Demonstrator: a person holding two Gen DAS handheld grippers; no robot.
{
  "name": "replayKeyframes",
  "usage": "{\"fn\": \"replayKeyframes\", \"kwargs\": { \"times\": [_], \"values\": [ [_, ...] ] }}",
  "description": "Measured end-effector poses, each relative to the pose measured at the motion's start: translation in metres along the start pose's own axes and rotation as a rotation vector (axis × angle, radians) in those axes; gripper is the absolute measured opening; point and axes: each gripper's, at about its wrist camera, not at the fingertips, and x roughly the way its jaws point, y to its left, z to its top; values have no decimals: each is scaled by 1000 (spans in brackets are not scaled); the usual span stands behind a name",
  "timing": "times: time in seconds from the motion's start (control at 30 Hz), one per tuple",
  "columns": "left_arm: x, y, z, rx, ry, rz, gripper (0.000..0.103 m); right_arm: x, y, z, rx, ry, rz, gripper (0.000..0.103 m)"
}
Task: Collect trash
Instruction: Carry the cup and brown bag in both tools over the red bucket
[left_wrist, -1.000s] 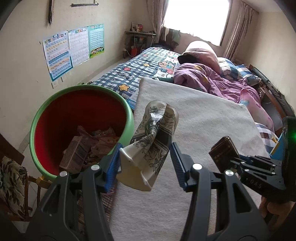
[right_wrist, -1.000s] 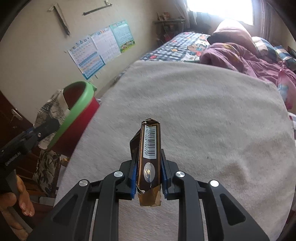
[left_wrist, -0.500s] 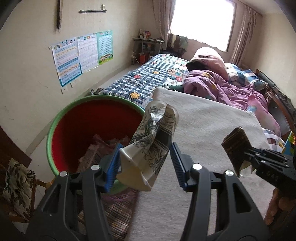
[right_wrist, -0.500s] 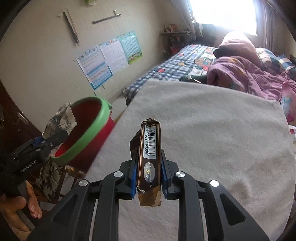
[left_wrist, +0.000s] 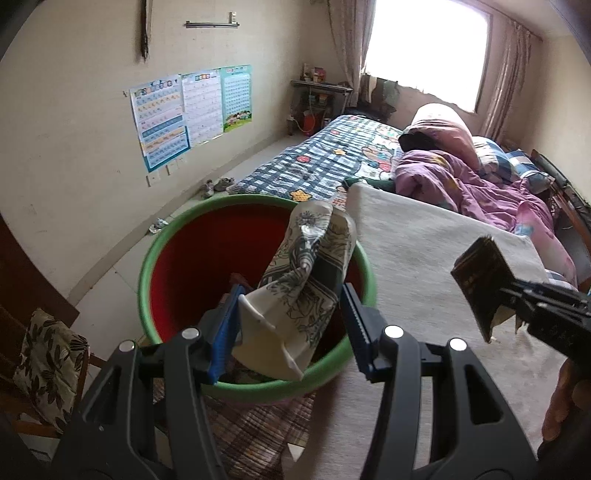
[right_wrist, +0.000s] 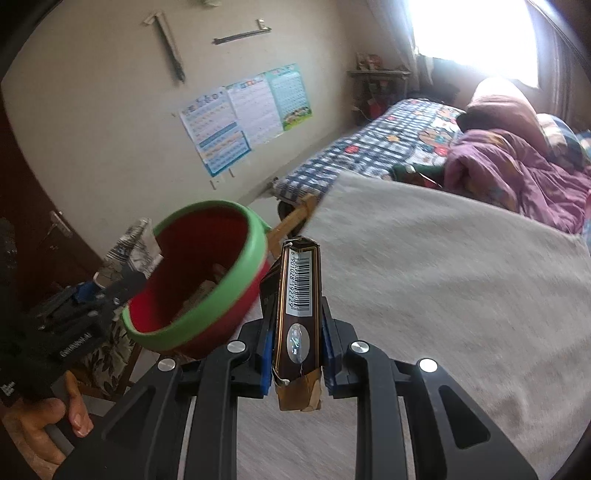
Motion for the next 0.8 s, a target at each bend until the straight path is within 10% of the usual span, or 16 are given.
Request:
{"fn": "replayKeyframes", "kwargs": {
  "times": [0.8],
  "values": [
    [28,42,10,-53,22,55,50,43,75,44,-165,-3,91,20]
  ]
}}
